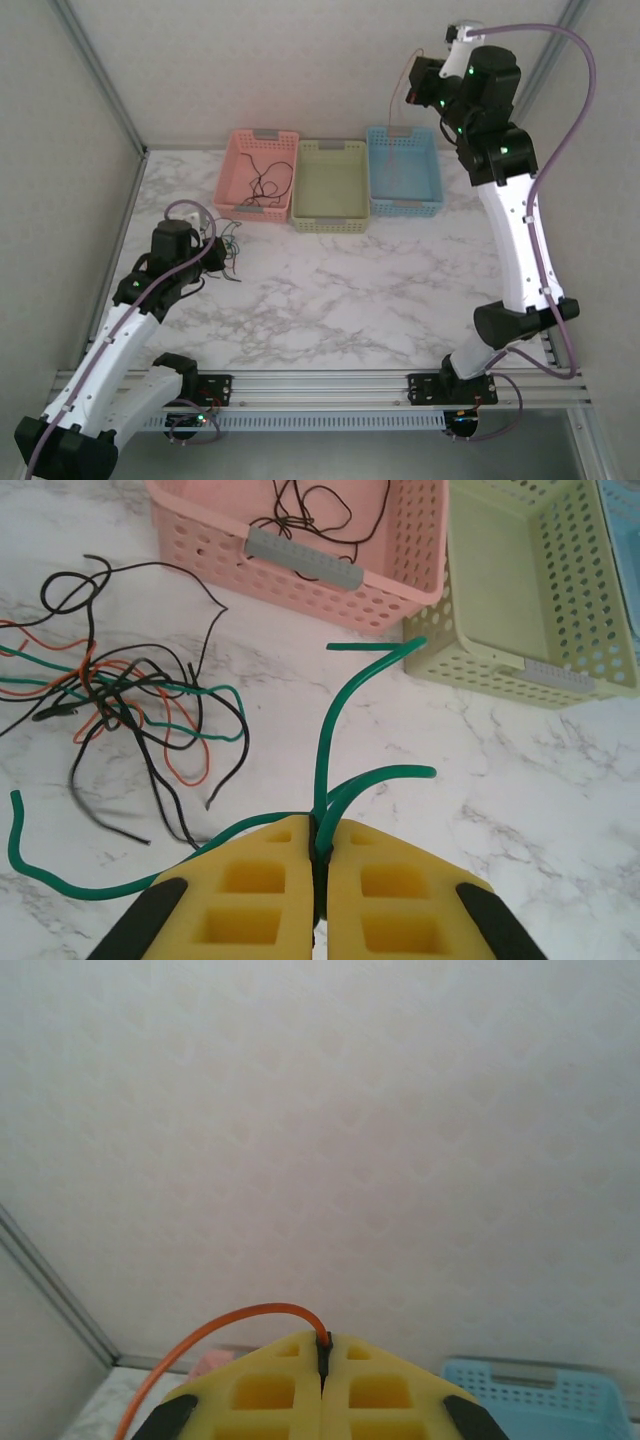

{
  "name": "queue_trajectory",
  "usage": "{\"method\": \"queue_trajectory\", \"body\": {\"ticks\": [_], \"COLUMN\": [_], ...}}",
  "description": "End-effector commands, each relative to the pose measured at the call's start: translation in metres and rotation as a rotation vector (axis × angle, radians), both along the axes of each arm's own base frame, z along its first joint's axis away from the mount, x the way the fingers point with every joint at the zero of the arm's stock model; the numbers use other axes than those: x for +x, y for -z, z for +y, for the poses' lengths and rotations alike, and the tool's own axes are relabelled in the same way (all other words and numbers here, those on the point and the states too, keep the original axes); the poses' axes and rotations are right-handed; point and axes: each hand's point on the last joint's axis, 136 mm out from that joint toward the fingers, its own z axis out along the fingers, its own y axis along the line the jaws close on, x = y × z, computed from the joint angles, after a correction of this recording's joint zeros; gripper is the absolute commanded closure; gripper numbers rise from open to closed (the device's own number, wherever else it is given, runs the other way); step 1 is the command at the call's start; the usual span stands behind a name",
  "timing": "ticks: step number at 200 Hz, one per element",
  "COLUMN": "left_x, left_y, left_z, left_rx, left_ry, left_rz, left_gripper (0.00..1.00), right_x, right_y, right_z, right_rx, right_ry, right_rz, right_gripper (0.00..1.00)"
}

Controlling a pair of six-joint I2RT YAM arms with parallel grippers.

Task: Untangle the cables
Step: Place the cable in the container.

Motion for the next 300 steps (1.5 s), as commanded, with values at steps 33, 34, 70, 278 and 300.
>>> {"method": "queue_trajectory", "body": {"ticks": [33,34,70,278,300], "left_x": [-0.01,-0.01,-0.015,-0.026,-0.026], "left_y": [-0.017,-0.017,-0.035,-0.049,-0.049], "left_z": [-0.01,-0.01,-0.014,-0.023,-0.022], "left_rx": [-0.065,-0.065,-0.087,-0.107,-0.102], "left_ry": [0.05,0.05,0.079,0.152,0.153], "left_rz": [-0.01,-0.01,-0.04,-0.049,-0.048], "left_gripper": [1.0,1.0,1.0,1.0,1.0], "right_x": [0.036,0.038,0.08,0.104,0.116], "right_y": [0.006,0.006,0.038,0.024,0.055], "right_z": [0.031,0.031,0.054,0.096,0.102], "right_rx": [0.169,0.17,0.221,0.288,0.269], "right_ry": [-0.086,-0.086,-0.103,-0.234,-0.232], "right_rz": [0.049,0.05,0.136,0.034,0.116], "right_gripper": [1.0,1.0,1.0,1.0,1.0]}}
